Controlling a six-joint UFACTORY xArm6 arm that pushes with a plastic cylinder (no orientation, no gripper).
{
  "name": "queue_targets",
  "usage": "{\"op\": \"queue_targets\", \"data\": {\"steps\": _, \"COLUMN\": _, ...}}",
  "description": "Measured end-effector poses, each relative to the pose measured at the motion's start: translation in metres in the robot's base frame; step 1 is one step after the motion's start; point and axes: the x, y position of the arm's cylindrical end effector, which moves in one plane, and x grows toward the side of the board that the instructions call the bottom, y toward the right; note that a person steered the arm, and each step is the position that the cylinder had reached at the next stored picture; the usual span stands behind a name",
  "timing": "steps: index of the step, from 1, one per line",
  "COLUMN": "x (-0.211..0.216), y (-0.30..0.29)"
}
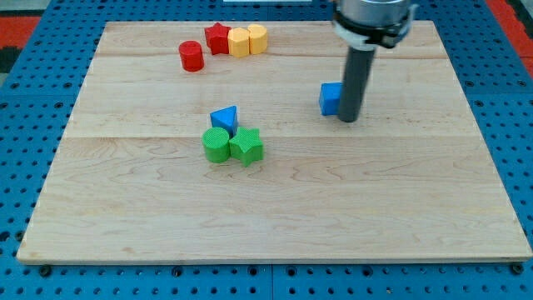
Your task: Push the blue cube into the green star
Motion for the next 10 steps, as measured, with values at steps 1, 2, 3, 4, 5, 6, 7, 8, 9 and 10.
{"op": "queue_targets", "data": {"steps": 1, "x": -0.040, "y": 0.035}}
{"op": "queue_targets", "data": {"steps": 2, "x": -0.059, "y": -0.009}}
{"op": "queue_targets", "data": {"steps": 3, "x": -0.038, "y": -0.085}}
{"op": "queue_targets", "data": {"steps": 4, "x": -0.019, "y": -0.129}}
{"op": "queue_targets", "data": {"steps": 5, "x": -0.069, "y": -0.103}}
{"op": "queue_targets", "data": {"steps": 6, "x": -0.057, "y": -0.060}}
{"op": "queue_targets", "data": {"steps": 7, "x": -0.025, "y": -0.070}}
{"op": "queue_targets", "data": {"steps": 8, "x": 0.000, "y": -0.128}}
{"op": "queue_targets", "data": {"steps": 9, "x": 0.004, "y": -0.141}}
{"op": "queue_targets", "data": {"steps": 10, "x": -0.038, "y": -0.136}}
